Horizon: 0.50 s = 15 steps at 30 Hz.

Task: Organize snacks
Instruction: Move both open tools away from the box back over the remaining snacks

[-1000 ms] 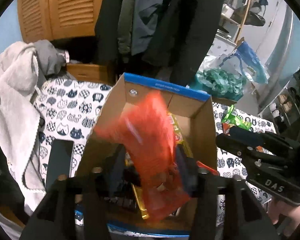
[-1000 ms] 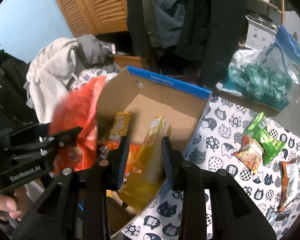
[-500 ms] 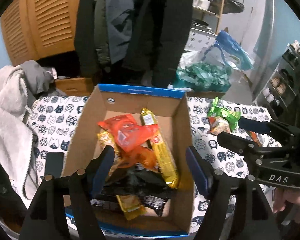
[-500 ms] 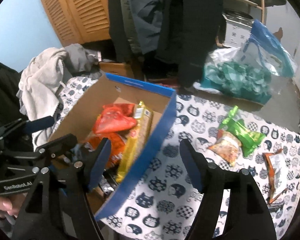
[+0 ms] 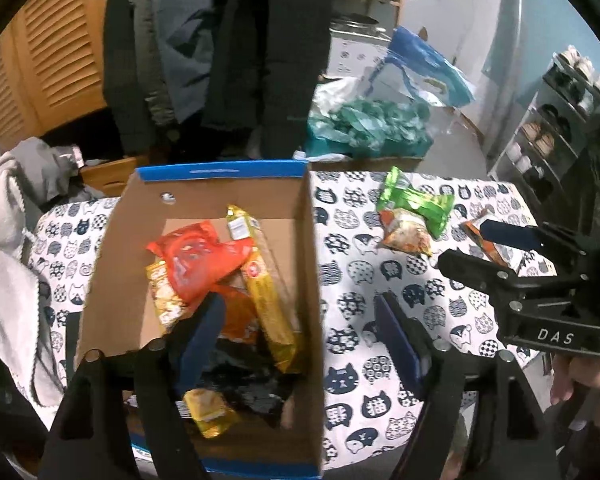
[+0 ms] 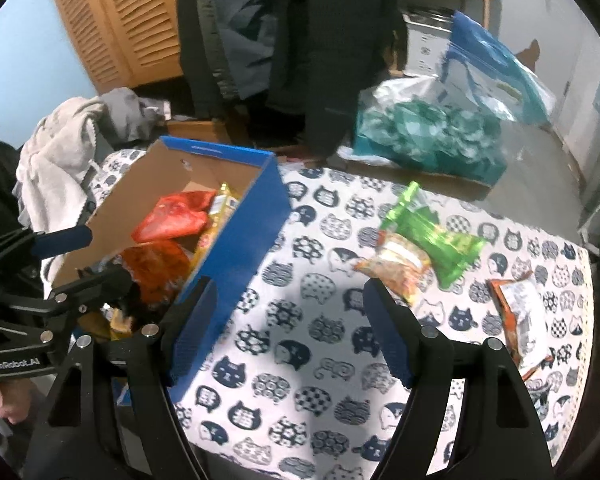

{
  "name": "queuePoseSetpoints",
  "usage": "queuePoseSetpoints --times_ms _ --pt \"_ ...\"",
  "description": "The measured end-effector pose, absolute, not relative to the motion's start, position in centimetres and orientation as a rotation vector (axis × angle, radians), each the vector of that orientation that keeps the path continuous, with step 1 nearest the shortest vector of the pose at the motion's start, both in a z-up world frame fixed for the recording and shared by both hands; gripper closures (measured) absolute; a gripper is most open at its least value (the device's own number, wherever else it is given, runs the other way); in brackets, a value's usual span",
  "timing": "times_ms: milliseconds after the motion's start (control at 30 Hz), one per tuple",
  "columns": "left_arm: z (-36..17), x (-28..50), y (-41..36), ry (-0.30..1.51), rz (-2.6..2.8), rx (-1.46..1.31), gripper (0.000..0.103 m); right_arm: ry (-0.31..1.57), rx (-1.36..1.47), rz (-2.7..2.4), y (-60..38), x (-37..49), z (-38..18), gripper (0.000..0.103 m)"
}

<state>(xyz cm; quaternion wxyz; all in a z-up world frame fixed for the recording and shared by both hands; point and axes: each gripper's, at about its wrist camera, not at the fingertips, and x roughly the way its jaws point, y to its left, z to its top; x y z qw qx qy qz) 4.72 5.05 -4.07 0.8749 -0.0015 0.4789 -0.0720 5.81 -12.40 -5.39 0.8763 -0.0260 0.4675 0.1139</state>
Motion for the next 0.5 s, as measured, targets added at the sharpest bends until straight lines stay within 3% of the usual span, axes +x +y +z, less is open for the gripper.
queuePoseSetpoints --times_ms 500 --pt "-5.8 5.3 -2.6 1.079 -0.239 0.097 0.023 1.017 0.007 0.103 -21.8 3.8 -7.1 0.026"
